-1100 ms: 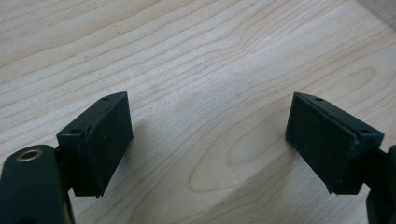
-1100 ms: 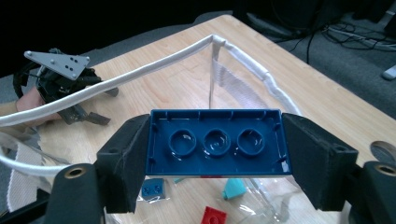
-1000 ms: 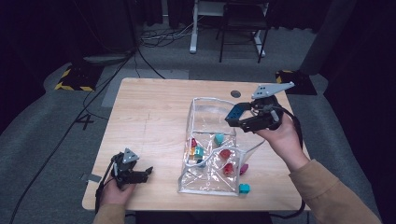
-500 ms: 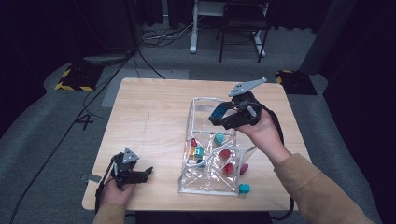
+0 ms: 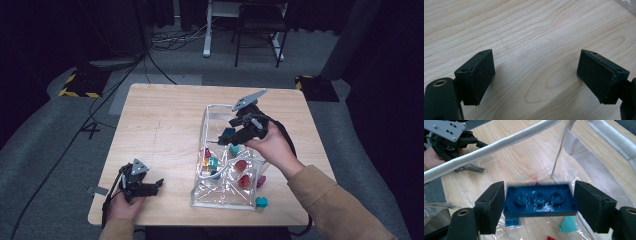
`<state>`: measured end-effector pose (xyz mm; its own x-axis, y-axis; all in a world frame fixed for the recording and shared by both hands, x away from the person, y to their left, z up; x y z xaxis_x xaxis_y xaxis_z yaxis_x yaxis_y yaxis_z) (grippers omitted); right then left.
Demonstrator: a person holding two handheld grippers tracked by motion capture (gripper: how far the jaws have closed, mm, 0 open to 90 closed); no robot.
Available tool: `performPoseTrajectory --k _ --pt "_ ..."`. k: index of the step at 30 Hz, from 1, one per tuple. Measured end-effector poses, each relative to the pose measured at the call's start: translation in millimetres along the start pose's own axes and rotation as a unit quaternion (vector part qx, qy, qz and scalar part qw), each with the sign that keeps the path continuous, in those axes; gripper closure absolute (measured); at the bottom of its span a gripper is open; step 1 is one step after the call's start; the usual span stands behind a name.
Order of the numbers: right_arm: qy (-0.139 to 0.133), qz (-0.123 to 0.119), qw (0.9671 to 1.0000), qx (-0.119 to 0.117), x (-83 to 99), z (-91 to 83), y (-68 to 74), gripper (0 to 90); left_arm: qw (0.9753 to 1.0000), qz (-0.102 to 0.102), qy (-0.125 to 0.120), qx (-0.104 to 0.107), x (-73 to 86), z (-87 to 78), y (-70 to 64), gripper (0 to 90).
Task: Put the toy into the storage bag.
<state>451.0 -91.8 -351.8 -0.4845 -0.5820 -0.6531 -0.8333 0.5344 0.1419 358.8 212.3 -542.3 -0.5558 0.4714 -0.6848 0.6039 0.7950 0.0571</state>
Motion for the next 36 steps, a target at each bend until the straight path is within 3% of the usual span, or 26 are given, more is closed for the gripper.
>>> performPoseTrajectory --k 5,15,18,26,36 --pt "-0.012 0.006 0.9999 -0.002 -0.8 -6.6 0.0 22.2 1.0000 0.001 0.000 0.000 0.0 0.0 0.1 15.1" --pt "-0.070 0.000 0.9976 -0.001 7.5 -48.7 5.2 23.7 1.0000 0.000 0.000 0.000 0.0 0.0 -0.1 15.1" --pt "-0.090 -0.002 0.9959 0.003 15.6 -67.0 5.9 24.2 1.0000 0.001 0.000 0.000 0.0 0.0 0.1 15.1" --pt "-0.110 0.001 0.9937 0.022 34.2 -95.1 0.5 24.9 1.0000 0.004 0.000 0.001 -0.7 0.6 0.7 15.0" --pt "-0.127 0.025 0.9903 0.052 63.8 -128.5 -16.7 24.9 1.0000 0.002 -0.001 0.002 -1.4 1.5 0.5 14.9"
Point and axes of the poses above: each handheld gripper's, and its own axes: z roughly forward along the jaws, x roughly out of its underside, y roughly to its left, the point moved 5 cm from there along z, roughly forward along the jaws, and after that the axes turned 7 degrees about z, right-handed, at the moved point
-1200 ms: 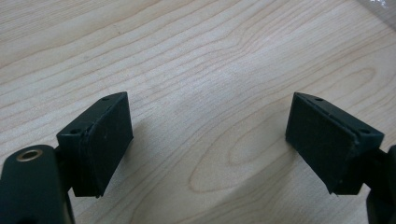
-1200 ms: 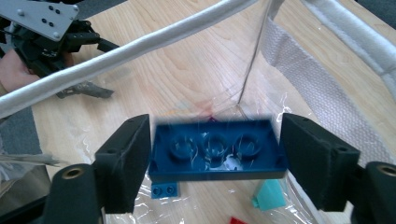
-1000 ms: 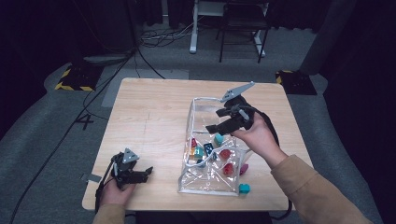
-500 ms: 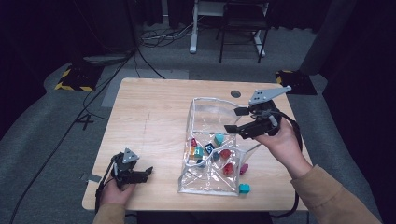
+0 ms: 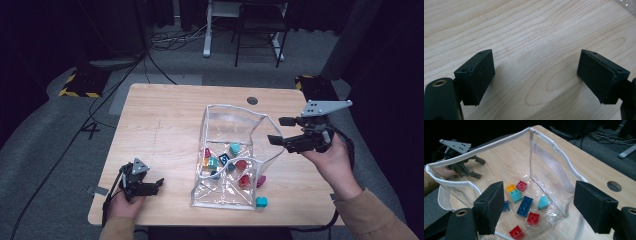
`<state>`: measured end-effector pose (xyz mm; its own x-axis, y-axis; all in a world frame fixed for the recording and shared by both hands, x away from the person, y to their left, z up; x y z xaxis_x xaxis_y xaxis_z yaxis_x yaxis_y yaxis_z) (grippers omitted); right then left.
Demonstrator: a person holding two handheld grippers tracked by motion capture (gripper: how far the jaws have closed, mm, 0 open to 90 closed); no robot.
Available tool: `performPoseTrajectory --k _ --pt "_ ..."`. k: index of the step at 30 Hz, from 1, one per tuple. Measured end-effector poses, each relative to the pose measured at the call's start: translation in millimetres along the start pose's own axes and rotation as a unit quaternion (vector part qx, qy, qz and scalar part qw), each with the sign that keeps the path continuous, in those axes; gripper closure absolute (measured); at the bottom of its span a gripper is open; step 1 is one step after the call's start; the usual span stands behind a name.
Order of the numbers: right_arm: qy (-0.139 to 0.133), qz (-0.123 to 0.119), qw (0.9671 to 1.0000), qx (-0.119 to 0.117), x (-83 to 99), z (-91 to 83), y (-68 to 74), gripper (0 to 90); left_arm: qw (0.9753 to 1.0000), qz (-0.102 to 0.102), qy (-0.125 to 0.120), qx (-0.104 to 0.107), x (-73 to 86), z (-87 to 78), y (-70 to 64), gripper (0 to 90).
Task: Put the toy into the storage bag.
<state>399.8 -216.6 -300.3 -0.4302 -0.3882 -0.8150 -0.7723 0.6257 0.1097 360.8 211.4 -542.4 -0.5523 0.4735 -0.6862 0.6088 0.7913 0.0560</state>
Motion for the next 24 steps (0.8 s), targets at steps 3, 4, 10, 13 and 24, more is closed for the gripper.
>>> performPoseTrajectory --k 3,4,10,13,24 --pt "-0.003 0.002 1.0000 0.004 3.3 -6.0 -3.7 24.9 1.0000 0.000 0.000 0.000 0.0 0.0 0.0 14.9" --pt "-0.005 0.006 0.9999 0.009 7.4 -11.4 -7.5 24.9 1.0000 0.000 0.000 0.000 0.0 0.0 0.0 14.9" --pt "-0.009 0.019 0.9994 0.027 21.7 -24.3 -19.2 24.9 1.0000 0.001 0.000 0.000 0.0 -0.1 0.0 14.9" --pt "-0.019 0.023 0.9989 0.037 28.6 -30.7 -24.2 24.9 1.0000 0.001 0.000 0.000 0.1 -0.1 0.0 14.9" --pt "-0.010 0.039 0.9977 0.054 64.6 -28.7 -34.9 25.2 1.0000 0.000 0.000 0.000 0.1 -0.1 -0.1 14.9"
Point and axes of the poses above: each handheld gripper's, and its own axes: z roughly forward along the jaws, x roughly out of its underside, y roughly to its left, the point moved 5 cm from there along z, roughly forward along the jaws, and after that the axes turned 7 degrees about z, right-handed, at the moved point
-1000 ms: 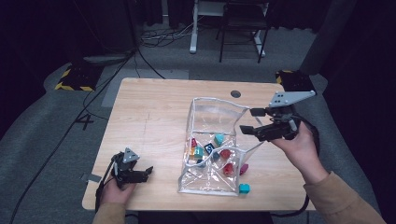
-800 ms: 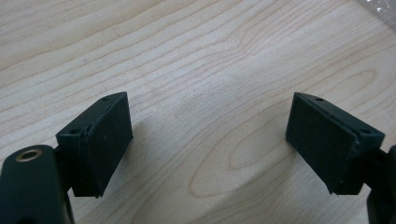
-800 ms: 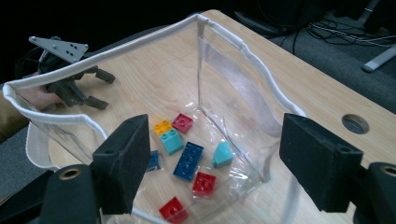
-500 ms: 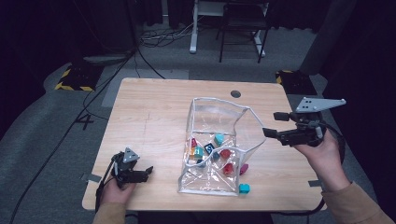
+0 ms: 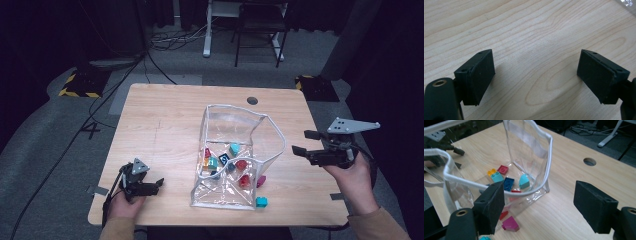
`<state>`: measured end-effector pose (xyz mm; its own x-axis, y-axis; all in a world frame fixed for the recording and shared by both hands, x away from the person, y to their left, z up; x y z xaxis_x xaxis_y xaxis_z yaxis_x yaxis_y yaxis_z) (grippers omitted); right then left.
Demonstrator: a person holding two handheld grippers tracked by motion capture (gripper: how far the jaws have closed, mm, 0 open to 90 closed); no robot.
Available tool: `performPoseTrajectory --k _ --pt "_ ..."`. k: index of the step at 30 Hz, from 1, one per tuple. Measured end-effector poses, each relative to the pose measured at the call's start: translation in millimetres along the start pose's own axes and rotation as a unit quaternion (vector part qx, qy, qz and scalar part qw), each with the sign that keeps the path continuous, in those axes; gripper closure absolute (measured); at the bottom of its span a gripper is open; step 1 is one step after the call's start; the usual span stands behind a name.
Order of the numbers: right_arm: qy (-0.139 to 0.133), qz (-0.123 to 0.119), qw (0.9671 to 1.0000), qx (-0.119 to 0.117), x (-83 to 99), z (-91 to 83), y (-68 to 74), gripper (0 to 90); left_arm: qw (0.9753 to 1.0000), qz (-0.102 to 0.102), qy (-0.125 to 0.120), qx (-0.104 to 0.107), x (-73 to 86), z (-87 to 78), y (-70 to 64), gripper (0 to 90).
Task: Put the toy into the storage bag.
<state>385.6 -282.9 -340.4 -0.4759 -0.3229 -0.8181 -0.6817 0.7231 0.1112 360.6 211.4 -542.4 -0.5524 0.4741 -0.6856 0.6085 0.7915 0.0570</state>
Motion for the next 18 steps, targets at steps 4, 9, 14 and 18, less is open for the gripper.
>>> performPoseTrajectory --k 4,9,14,18 --pt "0.010 0.007 0.9999 0.003 15.9 9.2 -2.6 25.5 1.0000 0.000 0.000 0.000 0.0 0.0 0.0 14.9" --pt "0.013 0.012 0.9998 0.004 31.8 17.3 -3.7 25.5 1.0000 0.000 0.000 0.000 0.0 0.0 0.0 14.9" --pt "0.032 0.011 0.9994 0.001 51.6 31.5 -1.9 25.7 1.0000 0.000 0.000 0.000 0.0 -0.1 0.0 14.9" --pt "0.049 0.012 0.9987 -0.009 67.0 44.8 1.8 26.8 1.0000 0.000 0.000 0.000 0.0 0.0 0.0 14.9"
Point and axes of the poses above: each handheld gripper's, and its own axes: z roughly forward along the jaws, x roughly out of its underside, y roughly to its left, the point moved 5 cm from there along z, roughly forward along the jaws, and after that the axes turned 7 degrees about z, right-handed, at the moved point
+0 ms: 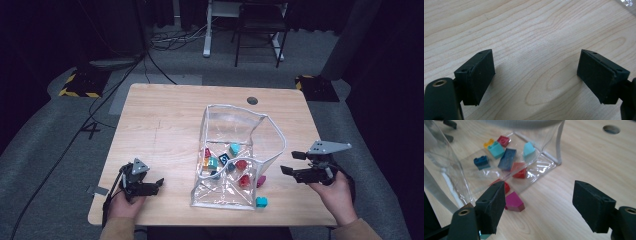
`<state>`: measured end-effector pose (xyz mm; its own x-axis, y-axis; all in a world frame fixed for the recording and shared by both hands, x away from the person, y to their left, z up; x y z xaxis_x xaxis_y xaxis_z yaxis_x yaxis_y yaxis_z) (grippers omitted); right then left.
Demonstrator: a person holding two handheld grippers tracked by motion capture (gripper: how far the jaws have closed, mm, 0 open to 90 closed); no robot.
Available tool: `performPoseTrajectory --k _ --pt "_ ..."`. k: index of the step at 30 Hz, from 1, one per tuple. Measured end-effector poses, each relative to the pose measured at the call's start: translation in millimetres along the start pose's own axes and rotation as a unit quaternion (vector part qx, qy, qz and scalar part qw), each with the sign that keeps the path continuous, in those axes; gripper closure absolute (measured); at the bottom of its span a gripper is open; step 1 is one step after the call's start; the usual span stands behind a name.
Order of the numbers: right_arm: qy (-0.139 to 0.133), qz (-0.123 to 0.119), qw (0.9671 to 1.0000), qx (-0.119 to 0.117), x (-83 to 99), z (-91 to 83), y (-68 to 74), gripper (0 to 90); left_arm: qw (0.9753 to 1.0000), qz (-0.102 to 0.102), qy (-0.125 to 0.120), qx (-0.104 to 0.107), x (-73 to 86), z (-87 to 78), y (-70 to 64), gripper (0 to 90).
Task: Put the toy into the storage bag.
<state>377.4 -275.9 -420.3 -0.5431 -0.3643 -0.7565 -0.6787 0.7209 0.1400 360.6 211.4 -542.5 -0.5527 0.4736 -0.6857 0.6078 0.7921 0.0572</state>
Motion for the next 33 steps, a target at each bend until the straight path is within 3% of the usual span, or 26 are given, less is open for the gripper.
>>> performPoseTrajectory --k 5,15,33 --pt "0.024 0.002 0.9997 -0.005 19.1 20.8 2.9 27.2 1.0000 0.000 0.000 0.000 0.0 0.0 0.0 14.9" --pt "0.051 -0.001 0.9986 -0.013 38.6 50.2 10.5 27.7 1.0000 0.000 0.000 0.000 0.0 0.0 0.0 14.9" --pt "0.066 0.006 0.9974 -0.026 57.6 90.4 22.7 30.6 1.0000 -0.001 0.000 -0.001 0.1 -0.1 -0.2 14.9"
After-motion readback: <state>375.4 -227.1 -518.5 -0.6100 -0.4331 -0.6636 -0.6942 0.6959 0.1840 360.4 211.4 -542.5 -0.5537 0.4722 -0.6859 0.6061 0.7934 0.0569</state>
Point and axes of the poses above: each handheld gripper's, and its own axes: z roughly forward along the jaws, x roughly out of its underside, y roughly to its left, the point moved 5 cm from there along z, roughly forward along the jaws, and after that the axes turned 7 degrees about z, right-handed, at the moved point
